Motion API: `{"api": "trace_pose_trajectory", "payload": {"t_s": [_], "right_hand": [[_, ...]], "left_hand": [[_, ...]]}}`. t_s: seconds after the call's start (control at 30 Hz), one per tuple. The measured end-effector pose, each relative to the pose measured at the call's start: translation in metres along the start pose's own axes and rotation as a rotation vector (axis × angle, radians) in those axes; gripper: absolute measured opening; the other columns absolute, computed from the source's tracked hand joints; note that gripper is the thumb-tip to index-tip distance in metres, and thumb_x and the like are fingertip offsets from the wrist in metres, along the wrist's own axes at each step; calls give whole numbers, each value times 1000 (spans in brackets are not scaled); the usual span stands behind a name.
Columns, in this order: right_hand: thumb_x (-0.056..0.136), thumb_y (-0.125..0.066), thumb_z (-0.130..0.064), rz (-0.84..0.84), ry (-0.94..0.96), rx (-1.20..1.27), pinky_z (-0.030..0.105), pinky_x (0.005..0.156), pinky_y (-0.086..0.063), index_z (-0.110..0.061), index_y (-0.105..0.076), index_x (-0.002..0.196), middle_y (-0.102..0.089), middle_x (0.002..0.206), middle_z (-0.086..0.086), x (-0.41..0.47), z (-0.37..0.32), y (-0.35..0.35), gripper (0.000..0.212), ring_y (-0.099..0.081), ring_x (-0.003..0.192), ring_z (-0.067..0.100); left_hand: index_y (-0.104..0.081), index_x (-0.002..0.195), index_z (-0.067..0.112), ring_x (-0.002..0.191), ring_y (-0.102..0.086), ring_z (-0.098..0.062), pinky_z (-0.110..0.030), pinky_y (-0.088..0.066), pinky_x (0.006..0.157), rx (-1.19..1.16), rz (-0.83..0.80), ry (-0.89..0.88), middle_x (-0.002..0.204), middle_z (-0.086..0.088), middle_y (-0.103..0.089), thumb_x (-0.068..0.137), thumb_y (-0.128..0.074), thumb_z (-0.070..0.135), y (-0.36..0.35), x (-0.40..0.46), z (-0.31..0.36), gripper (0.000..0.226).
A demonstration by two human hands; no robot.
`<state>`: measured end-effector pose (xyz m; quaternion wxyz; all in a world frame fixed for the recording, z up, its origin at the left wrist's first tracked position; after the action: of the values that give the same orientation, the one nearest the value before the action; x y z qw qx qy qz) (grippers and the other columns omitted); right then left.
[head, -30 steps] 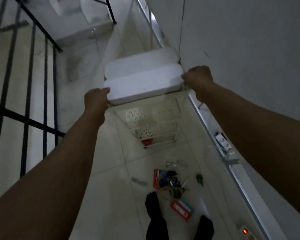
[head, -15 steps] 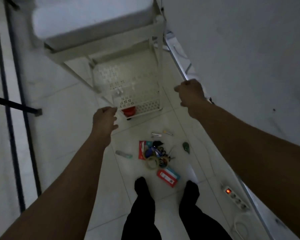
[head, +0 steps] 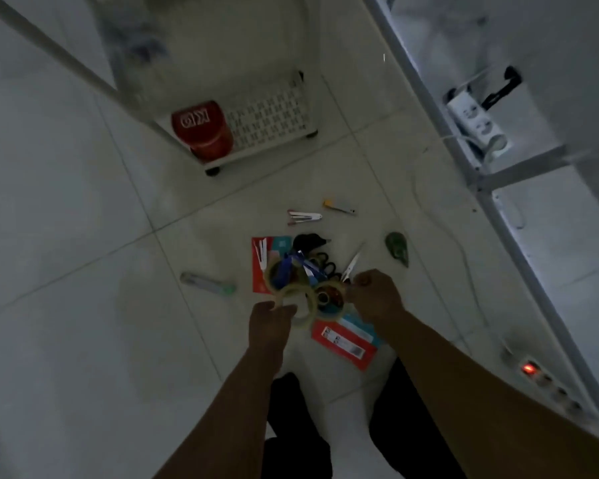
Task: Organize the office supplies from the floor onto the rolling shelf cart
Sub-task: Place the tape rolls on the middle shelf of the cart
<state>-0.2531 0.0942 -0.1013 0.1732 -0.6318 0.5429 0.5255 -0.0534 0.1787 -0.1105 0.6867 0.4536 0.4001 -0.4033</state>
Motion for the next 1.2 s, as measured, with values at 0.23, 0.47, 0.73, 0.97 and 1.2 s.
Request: {"api": "trace_pose_trajectory", "payload": {"t_s": [0.23, 0.47, 0.73, 0.97, 1.2], "right_hand": [[85, -60, -8, 30, 58, -180, 27, 80, -41, 0, -53, 113, -59, 113, 15, 106, 64, -62, 31, -56, 109, 31], [79, -63, -13, 36, 201, -316, 31, 65, -53, -5, -70, 88, -70, 86, 10, 138, 46, -76, 14, -66, 81, 26], [83, -59, -13, 136, 373, -467, 32, 78, -54, -2, -71, 102, -70, 105, 11, 133, -7, -61, 26, -65, 92, 23], [89, -46, -24, 189, 384, -705, 26, 79, -48, -8, -65, 104, -61, 108, 5, 115, -28, -43, 29, -59, 98, 17], [83, -56, -15, 218, 384, -696, 21, 39, -15, -17, -21, 53, -23, 54, -1, 77, -91, -17, 46, -23, 45, 9]], "left_hand": [[-34, 144, 4, 118, -52, -37, -36, -47, 84, -132, 106, 47, 137, -20, -48, 80, -68, 8, -28, 123, -53, 73], [-44, 137, 18, 102, -63, -35, -45, -52, 89, 28, 431, -227, 118, -14, -64, 86, -56, 9, -28, 135, -22, 53], [-66, 104, 8, 90, -65, -31, -30, -52, 70, 521, 407, -426, 102, -14, -67, 92, -51, 12, -27, 142, 24, 20], [-63, 109, 18, 92, -63, -23, -33, -55, 76, 759, 384, -473, 103, -4, -63, 95, -42, 24, -18, 133, 62, 26], [-46, 133, 16, 128, -39, -29, -39, -39, 103, 1117, 267, -553, 139, -8, -45, 90, -48, 36, -11, 109, 119, 48]]}}
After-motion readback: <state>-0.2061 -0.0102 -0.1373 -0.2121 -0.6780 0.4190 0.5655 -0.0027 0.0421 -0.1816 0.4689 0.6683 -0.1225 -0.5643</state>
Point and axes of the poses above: each hand's wrist, its own x-axis towards the middle knuckle, its own y-axis out of the back of the hand, z = x × y, the point moved 7 cm from there along x, towards the middle knuckle
